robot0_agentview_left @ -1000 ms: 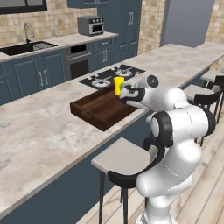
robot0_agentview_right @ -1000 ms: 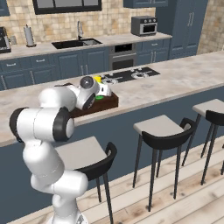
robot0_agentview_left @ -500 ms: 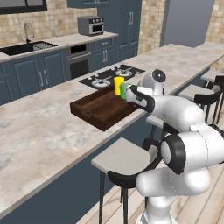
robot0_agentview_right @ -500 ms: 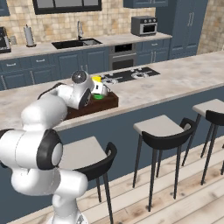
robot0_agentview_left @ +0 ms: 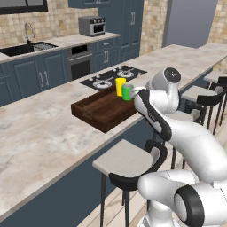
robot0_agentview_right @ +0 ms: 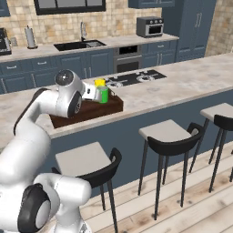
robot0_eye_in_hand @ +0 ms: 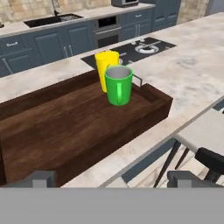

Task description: There is a tray on the dining counter. Grab the cup, mug, and pitcher and place them on the tray. The pitcher may be placed next to the tray if it cannot fit the tray.

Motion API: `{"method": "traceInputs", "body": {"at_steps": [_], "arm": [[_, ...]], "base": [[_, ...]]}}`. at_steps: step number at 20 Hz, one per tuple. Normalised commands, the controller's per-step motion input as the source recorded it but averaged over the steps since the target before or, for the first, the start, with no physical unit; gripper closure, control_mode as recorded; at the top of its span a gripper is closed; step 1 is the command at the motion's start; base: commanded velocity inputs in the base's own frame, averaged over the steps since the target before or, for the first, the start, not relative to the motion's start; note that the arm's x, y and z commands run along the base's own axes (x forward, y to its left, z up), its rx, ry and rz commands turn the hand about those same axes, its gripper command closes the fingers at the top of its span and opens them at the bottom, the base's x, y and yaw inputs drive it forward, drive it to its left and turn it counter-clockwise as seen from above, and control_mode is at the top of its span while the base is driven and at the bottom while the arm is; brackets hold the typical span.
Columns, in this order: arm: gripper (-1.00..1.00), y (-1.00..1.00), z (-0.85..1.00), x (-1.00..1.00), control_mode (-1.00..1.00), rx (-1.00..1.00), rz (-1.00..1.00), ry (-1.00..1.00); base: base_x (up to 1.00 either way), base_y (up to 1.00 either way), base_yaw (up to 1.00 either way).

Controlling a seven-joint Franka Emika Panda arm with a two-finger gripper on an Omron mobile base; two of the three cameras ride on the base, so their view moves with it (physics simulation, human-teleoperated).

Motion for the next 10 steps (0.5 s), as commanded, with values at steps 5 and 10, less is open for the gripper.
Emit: {"method": "traceInputs", "body": {"at_steps": [5, 10], "arm": [[-1.00, 0.05, 0.28, -0.90, -1.00, 0.00, 0.00, 0.00], [-1.00, 0.05, 0.51, -0.69, -1.00, 0.00, 0.00, 0.03]], "base": [[0.00, 0.00, 0.00], [0.00, 0.00, 0.00]]}}
